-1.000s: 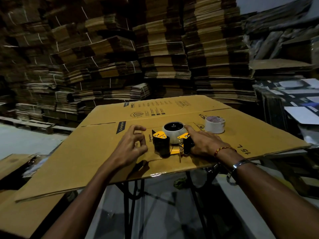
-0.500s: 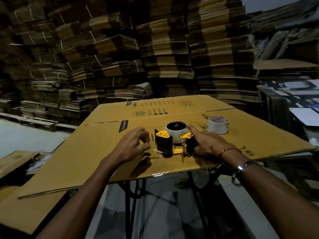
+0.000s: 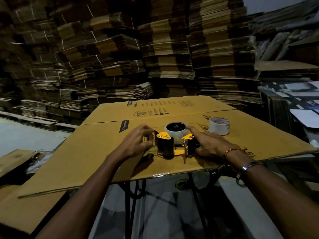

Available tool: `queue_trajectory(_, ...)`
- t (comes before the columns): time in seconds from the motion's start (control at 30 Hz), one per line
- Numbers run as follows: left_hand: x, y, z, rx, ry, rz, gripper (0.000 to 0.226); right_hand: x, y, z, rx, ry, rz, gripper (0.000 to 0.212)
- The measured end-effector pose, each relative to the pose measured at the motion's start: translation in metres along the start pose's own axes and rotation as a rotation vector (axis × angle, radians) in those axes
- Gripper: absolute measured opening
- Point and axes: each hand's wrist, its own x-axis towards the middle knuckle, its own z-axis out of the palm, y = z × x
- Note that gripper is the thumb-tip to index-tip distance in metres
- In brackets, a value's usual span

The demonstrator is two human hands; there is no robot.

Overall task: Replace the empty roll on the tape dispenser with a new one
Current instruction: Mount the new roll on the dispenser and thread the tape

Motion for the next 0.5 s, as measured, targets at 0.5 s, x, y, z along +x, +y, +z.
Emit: queue_trajectory(0.5, -0.002, 0.004, -0.015, -0.153, -0.182, 0.052, 0.007, 0.013, 0.018, 0.000, 0.031, -0.032, -0.126, 0.093)
